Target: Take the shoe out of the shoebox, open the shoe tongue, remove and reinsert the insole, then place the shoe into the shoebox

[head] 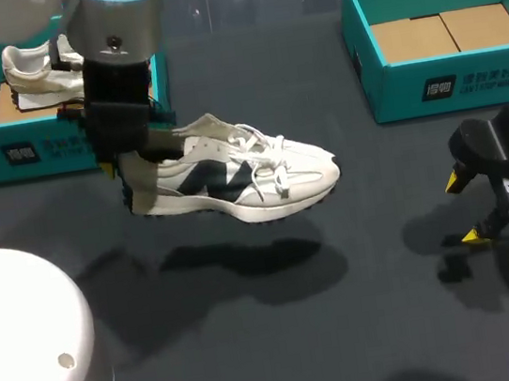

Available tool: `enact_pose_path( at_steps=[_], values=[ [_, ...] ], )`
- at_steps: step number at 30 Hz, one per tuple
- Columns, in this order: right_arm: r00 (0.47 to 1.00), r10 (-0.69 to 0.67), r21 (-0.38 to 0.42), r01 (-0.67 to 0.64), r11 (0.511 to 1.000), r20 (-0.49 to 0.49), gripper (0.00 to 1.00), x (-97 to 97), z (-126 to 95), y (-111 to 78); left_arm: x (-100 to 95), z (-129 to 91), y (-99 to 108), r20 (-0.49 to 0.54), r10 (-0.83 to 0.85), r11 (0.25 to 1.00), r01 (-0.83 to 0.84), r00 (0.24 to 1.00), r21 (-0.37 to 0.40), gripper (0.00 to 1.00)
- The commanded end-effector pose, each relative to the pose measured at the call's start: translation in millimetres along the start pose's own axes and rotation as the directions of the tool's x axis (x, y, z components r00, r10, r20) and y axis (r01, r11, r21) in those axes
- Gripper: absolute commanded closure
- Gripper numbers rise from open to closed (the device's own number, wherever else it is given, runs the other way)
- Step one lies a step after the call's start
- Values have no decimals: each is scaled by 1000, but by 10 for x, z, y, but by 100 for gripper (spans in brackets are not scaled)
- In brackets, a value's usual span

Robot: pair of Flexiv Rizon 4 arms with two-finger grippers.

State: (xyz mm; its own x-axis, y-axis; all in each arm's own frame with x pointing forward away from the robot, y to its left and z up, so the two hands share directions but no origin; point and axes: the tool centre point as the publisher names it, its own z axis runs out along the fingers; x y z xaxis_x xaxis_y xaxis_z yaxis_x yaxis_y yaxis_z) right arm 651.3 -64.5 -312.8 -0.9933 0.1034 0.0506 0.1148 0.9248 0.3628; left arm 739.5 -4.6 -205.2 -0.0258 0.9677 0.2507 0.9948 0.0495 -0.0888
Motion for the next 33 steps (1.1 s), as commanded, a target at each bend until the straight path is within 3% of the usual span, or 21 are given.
enact_pose_path(
  at_steps=[1,9,10,24,33],
  values=[
    [1000,0,2,0,1000,3,0,19,-3,-4,-405,226,-8,-30,-6,1000,6,1000,14,100],
    [1000,0,2,0,1000,3,0,19,-3,-4,-821,528,-169,-20,-20,998,21,1000,59,100],
    [1000,0,2,0,1000,3,0,19,-3,-4,-858,572,-189,-21,-47,998,47,999,36,100],
    [1000,0,2,0,1000,3,0,19,-3,-4,-880,626,-209,-20,-61,997,62,998,40,100],
    [1000,0,2,0,1000,3,0,19,-3,-4,-1255,1059,-224,44,-95,994,97,995,-46,100]
  ],
)
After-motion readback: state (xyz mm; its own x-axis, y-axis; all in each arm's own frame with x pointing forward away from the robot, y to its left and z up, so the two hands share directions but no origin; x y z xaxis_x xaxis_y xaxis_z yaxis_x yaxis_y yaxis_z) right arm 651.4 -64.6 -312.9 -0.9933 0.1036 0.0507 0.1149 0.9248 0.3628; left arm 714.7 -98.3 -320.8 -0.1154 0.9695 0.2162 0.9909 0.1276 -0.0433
